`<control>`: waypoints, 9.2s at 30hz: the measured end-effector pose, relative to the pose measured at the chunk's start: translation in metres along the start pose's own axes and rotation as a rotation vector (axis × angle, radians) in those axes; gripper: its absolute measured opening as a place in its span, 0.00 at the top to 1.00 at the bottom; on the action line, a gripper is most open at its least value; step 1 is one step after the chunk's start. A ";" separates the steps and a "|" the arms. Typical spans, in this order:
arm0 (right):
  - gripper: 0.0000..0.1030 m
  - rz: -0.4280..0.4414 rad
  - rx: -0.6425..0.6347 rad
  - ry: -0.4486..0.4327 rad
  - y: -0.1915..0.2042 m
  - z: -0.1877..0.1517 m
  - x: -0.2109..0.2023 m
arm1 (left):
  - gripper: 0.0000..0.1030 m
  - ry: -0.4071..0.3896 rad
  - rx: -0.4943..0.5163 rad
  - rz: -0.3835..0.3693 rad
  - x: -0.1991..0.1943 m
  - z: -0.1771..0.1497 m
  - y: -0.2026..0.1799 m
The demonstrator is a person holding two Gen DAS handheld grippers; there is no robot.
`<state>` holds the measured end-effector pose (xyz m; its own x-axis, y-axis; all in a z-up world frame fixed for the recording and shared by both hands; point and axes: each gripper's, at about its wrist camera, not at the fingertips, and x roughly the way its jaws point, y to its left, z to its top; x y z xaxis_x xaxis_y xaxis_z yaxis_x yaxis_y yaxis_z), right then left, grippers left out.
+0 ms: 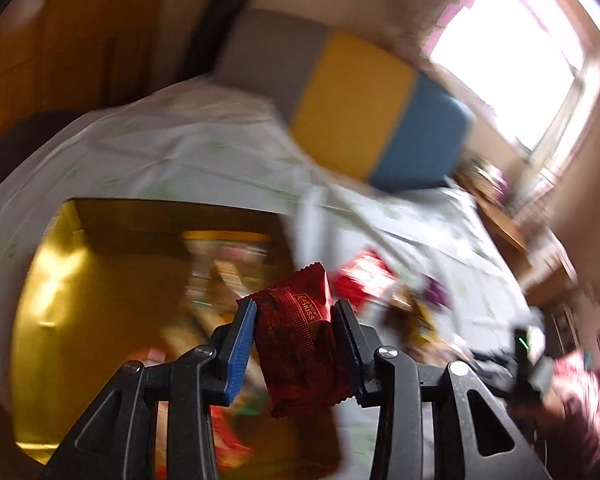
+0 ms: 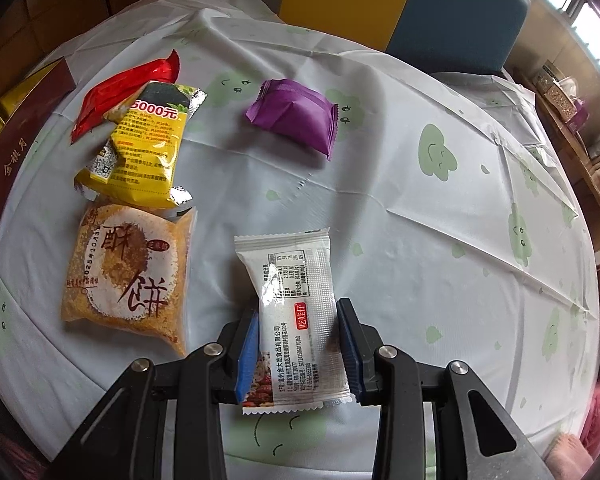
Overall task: Organize snacks
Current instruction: 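Carry the red foil packet into the gold tray and open the left gripper, then carry the white bar packet into the gold tray and open the right gripper, then move both grippers back from the tray to the snacks on the cloth, then grasp the round pastry bag with the left gripper and lift it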
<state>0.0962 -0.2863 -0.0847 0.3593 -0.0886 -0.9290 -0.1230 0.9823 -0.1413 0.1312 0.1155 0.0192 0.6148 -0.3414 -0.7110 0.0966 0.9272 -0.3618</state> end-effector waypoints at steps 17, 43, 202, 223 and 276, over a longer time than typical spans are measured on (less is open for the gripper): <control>0.63 0.007 0.009 0.002 -0.002 0.001 0.001 | 0.61 0.166 -0.151 0.203 0.114 0.046 0.096; 0.63 -0.014 -0.012 -0.002 0.003 0.000 0.000 | 0.56 -0.051 -0.038 0.246 0.004 -0.001 0.051; 0.26 -0.060 0.406 -0.130 -0.085 -0.004 -0.046 | 0.54 -0.069 0.330 0.230 -0.029 -0.109 -0.077; 0.23 -0.038 0.424 -0.193 -0.084 -0.004 -0.062 | 0.54 0.216 0.631 -0.049 0.064 -0.131 -0.188; 0.15 -0.013 0.424 -0.205 -0.085 -0.002 -0.065 | 0.21 0.392 0.841 -0.210 0.151 -0.125 -0.252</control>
<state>0.0817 -0.3645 -0.0132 0.5392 -0.1084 -0.8352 0.2557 0.9659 0.0397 0.1016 -0.1893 -0.0725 0.2291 -0.3996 -0.8876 0.8011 0.5954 -0.0613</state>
